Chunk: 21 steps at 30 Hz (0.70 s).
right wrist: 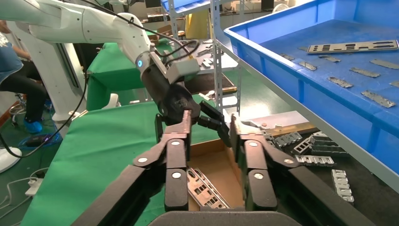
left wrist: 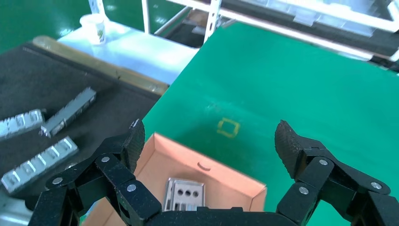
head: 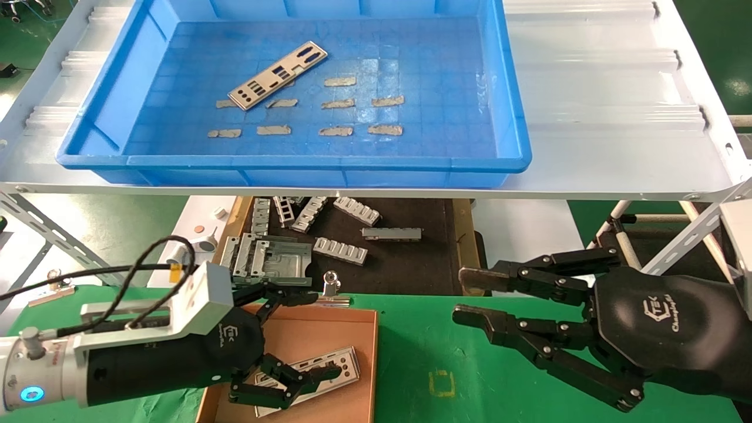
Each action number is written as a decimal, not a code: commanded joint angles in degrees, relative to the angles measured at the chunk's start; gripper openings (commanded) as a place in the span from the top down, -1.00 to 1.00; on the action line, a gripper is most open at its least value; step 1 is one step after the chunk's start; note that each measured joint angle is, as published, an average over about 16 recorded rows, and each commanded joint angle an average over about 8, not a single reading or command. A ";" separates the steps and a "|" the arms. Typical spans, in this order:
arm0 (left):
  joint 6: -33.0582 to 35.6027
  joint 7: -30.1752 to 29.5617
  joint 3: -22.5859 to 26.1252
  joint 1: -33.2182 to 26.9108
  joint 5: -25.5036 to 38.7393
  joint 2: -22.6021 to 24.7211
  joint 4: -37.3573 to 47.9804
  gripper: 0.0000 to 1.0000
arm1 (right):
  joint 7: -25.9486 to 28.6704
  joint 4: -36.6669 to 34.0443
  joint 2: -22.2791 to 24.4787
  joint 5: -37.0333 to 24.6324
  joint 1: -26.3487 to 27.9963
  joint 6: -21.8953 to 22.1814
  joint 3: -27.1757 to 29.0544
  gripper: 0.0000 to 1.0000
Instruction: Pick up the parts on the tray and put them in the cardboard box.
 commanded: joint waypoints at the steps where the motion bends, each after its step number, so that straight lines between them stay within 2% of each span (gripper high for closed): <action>1: 1.21 -0.22 -1.16 0.03 -0.26 0.03 0.03 -1.00 | 0.00 0.00 0.00 0.00 0.00 0.00 0.00 -1.00; 21: 13.36 -2.45 -12.81 0.36 -2.84 0.36 0.35 -1.00 | 0.00 0.00 0.00 0.00 0.00 0.00 0.00 -1.00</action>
